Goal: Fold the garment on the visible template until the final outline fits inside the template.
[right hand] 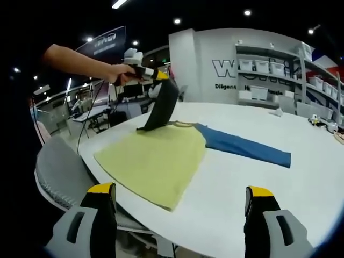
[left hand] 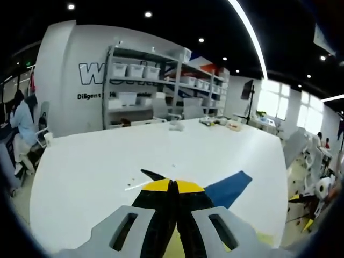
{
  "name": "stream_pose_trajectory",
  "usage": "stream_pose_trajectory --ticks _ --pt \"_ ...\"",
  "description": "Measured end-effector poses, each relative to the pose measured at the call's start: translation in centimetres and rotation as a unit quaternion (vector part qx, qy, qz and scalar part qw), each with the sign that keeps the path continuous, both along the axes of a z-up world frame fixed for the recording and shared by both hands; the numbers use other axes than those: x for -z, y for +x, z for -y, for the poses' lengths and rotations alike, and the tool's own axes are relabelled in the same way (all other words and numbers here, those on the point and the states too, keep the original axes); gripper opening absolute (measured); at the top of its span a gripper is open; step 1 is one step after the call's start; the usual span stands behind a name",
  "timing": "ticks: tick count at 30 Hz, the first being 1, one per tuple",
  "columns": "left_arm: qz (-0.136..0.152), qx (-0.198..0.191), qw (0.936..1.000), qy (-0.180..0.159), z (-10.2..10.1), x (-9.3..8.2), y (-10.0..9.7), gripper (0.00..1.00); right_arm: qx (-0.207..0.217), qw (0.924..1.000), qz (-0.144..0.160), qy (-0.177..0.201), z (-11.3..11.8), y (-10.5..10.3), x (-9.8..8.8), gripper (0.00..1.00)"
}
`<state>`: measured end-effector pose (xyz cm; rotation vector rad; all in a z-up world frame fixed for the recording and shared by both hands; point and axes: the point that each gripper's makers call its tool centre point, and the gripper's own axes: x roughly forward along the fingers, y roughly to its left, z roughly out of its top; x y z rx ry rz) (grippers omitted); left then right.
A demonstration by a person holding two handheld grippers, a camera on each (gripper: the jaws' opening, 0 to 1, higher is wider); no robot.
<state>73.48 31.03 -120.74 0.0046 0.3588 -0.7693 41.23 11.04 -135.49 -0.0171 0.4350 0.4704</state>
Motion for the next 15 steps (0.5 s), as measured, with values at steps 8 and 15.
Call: stream_pose_trajectory --ticks 8,15 --pt "-0.004 0.006 1.0 0.006 0.9 0.7 0.0 0.0 -0.009 0.9997 0.004 -0.021 -0.1 -0.4 0.2 0.99" --pt "-0.008 0.012 0.9999 0.009 1.7 1.4 -0.4 0.0 -0.018 0.9992 0.016 -0.032 -0.6 -0.2 -0.2 0.99"
